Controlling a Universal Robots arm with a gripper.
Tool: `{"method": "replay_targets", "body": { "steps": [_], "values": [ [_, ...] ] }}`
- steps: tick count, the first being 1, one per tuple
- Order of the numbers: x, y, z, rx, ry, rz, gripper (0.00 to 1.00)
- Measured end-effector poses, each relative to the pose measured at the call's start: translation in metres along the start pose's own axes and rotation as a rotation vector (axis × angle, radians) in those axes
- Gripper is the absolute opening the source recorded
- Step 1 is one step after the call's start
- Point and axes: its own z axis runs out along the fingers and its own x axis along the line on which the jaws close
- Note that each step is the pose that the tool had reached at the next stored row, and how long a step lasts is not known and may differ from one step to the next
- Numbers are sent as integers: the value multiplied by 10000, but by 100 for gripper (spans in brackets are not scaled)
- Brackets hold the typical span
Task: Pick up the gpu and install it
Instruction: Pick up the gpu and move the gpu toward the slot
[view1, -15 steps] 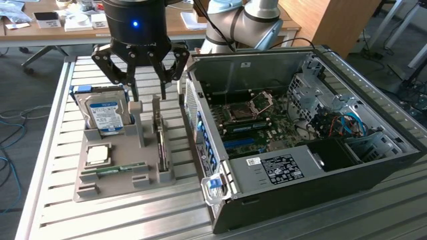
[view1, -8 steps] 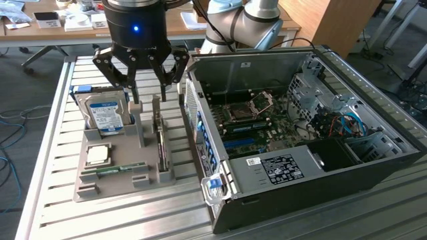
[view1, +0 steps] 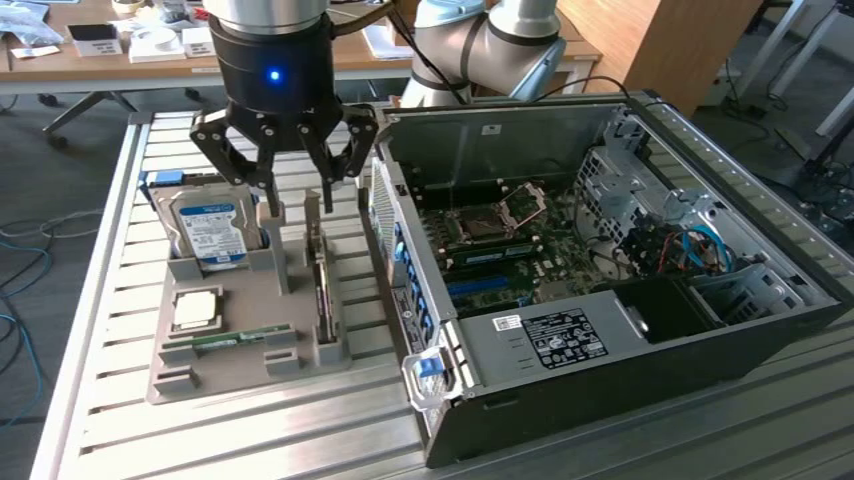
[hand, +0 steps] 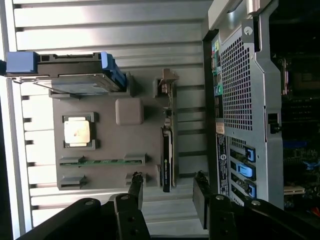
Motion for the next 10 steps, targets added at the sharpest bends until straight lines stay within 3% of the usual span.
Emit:
{"method": "replay_targets", "body": {
  "steps": [4,10],
  "values": [
    [0,0,13,-5,-4,0,53],
    [3,-5,116,-2,-2,0,53]
  ]
}}
